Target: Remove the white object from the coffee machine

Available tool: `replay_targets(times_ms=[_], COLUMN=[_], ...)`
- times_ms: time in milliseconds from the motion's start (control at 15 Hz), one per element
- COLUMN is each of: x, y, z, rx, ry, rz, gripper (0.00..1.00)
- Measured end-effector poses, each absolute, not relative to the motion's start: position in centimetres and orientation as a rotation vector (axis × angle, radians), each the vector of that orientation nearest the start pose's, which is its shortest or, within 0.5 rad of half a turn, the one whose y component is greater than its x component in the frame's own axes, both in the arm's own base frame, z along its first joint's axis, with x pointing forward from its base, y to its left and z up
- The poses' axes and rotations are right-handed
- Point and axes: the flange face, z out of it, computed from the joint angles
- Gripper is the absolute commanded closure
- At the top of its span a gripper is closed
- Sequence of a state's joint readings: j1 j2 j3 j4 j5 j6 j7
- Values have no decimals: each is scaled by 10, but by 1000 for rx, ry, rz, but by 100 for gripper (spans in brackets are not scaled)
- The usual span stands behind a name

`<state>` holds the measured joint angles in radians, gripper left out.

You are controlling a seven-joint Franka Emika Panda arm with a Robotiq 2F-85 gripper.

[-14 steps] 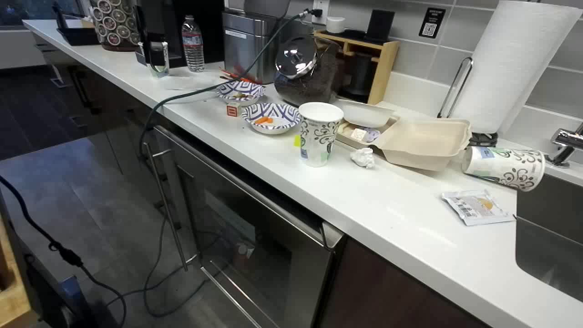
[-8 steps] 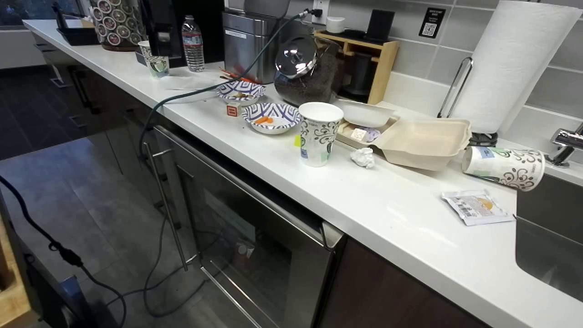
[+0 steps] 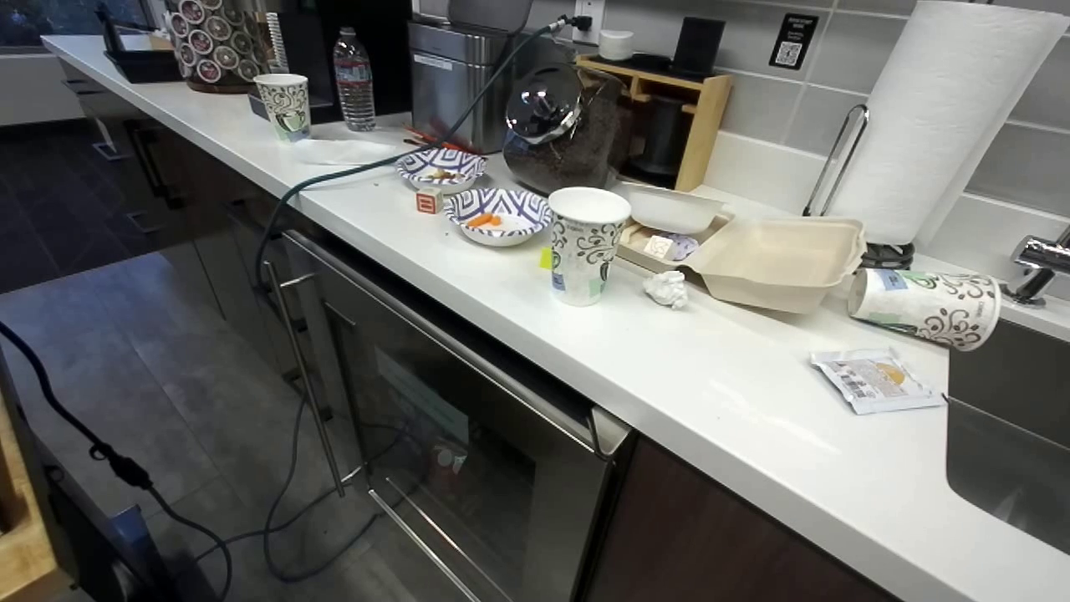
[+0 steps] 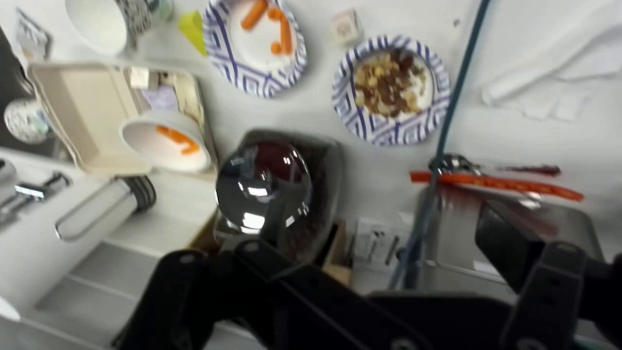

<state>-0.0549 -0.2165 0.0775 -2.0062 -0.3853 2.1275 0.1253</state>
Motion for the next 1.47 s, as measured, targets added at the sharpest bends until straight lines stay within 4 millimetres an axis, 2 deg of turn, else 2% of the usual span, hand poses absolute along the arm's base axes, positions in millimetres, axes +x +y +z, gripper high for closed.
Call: replay_targets(times_ms=[133, 400, 467, 533, 800, 933, 1067, 1267, 1467], x=[534, 536, 535, 535, 538, 536, 529, 515, 501], y=[46, 134, 143, 144, 133, 139, 165, 231, 297], z=[617, 638, 641, 642, 641, 640, 635, 627, 631], rx=[-3360, -3149, -3134, -3134, -3144, -3153, -3151, -3072, -2982], ry=[-228, -475, -496, -496, -467, -329, -183, -14, 113], rz=[-790, -917, -927, -929, -926, -877, -808, -725, -719], gripper=[0, 0, 0, 0, 0, 0, 0, 0, 0])
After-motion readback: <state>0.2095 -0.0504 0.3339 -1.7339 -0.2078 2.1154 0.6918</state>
